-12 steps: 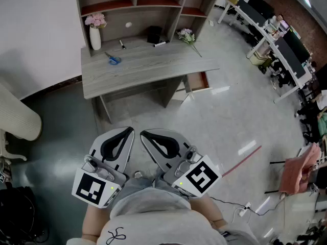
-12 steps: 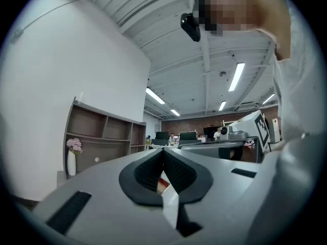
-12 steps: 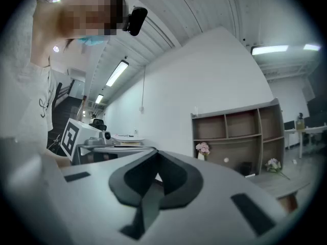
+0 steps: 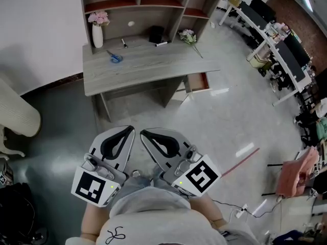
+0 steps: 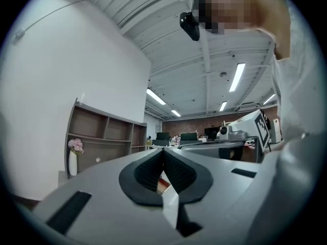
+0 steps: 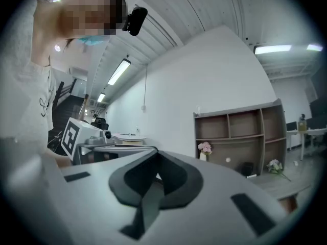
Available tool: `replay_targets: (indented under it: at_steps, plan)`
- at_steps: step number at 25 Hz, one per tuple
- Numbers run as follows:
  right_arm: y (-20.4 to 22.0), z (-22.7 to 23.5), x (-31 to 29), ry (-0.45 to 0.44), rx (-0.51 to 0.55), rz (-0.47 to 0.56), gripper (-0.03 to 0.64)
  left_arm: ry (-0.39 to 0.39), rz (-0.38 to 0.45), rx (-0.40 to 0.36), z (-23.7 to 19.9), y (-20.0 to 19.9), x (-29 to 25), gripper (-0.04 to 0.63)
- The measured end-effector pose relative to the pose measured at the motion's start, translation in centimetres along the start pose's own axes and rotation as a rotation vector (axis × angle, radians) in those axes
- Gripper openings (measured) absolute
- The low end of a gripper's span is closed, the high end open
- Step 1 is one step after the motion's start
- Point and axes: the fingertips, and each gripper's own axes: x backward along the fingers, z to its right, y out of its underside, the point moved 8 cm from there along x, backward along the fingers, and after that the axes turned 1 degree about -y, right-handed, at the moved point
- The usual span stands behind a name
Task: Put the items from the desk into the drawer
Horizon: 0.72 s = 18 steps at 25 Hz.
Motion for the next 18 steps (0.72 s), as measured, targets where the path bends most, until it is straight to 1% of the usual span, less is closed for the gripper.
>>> replay_targets:
  at_steps: [4, 8, 10, 12, 18]
  plan:
    - [0.0, -0.3, 0.3, 0.003, -0.008, -0.003, 0.008, 0.000, -0.003, -0.004, 0.3, 0.0, 0.2, 0.009]
    - [0.2, 0.8, 0.5, -0.003, -0.048, 0.022, 0.008, -0.003, -0.004, -0.006, 0.1, 0.3, -0.8, 0.009]
    - [0.3, 1.4, 1.0, -0.008, -0.034, 0.017, 0.008, -0.003, -0.003, -0.010, 0.3, 0.4, -1.4, 0.009]
    - [0.3, 2.3, 1.2, -0.007, -0.012, 0.007, 0.008, -0.004, -0.003, -0.012, 0.2, 0.3, -2.3, 0.009]
    - [0.9, 6.3, 0.8, -0.023, -0.018, -0.011, 0.008, -0.021, -0.017, -0.008, -1.0, 0.7, -5.7, 0.009]
